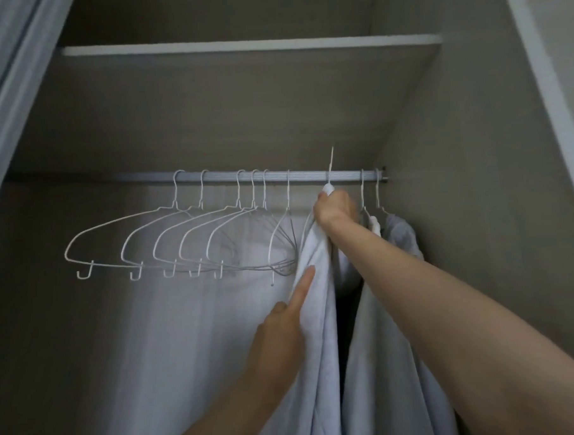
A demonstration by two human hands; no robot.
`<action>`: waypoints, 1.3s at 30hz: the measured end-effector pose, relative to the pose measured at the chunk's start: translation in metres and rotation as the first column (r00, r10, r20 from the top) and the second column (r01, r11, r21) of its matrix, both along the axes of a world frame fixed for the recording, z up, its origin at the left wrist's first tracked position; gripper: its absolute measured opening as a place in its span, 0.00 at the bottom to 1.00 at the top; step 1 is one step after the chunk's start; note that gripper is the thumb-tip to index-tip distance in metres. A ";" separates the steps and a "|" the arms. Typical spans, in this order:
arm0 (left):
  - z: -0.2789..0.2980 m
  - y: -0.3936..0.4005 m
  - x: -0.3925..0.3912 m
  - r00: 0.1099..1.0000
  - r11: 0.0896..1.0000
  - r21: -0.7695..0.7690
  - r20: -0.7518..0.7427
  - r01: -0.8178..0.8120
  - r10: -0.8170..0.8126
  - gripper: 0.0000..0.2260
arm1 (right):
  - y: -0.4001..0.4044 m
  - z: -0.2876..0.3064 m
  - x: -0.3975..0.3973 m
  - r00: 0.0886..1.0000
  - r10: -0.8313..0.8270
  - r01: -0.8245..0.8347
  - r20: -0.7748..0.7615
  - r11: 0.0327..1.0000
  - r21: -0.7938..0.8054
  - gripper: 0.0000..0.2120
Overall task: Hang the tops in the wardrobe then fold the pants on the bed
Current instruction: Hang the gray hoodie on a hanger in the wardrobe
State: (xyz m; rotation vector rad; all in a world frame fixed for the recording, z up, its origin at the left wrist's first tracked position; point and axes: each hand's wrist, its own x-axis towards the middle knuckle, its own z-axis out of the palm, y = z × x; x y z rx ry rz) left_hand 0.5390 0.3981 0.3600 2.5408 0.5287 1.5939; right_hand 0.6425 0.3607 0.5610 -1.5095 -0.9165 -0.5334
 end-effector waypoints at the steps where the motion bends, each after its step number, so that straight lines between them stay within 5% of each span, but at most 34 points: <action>1: -0.003 0.002 0.003 1.000 1.000 0.021 -0.020 -0.010 0.010 0.41 | 0.005 -0.002 0.003 1.000 -0.002 0.002 -0.003 1.000 -0.003 0.12; 11: -0.032 0.022 0.016 0.972 0.997 0.031 -0.223 -0.074 0.079 0.37 | 0.028 -0.044 0.009 0.998 -0.034 0.032 -0.060 0.999 -0.027 0.18; 16: -0.049 0.002 0.021 0.986 0.991 -0.081 -0.114 0.110 -0.118 0.34 | 0.010 -0.079 -0.009 0.844 -0.311 0.399 0.437 0.909 -0.123 0.26; 21: -0.074 -0.015 0.031 0.952 0.994 -0.033 -0.286 0.105 -0.110 0.48 | -0.009 -0.087 0.013 0.780 -0.365 0.519 0.509 0.831 -0.200 0.25; 27: -0.103 -0.029 0.004 0.948 0.986 -0.098 -0.277 0.135 -0.157 0.44 | -0.042 -0.120 0.007 0.782 -0.290 0.497 0.551 0.824 -0.272 0.34; 39: -0.154 -0.106 -0.129 0.968 0.977 -0.210 -0.240 0.017 -0.068 0.26 | -0.169 -0.245 -0.085 0.753 0.012 0.368 0.658 0.820 -0.437 0.28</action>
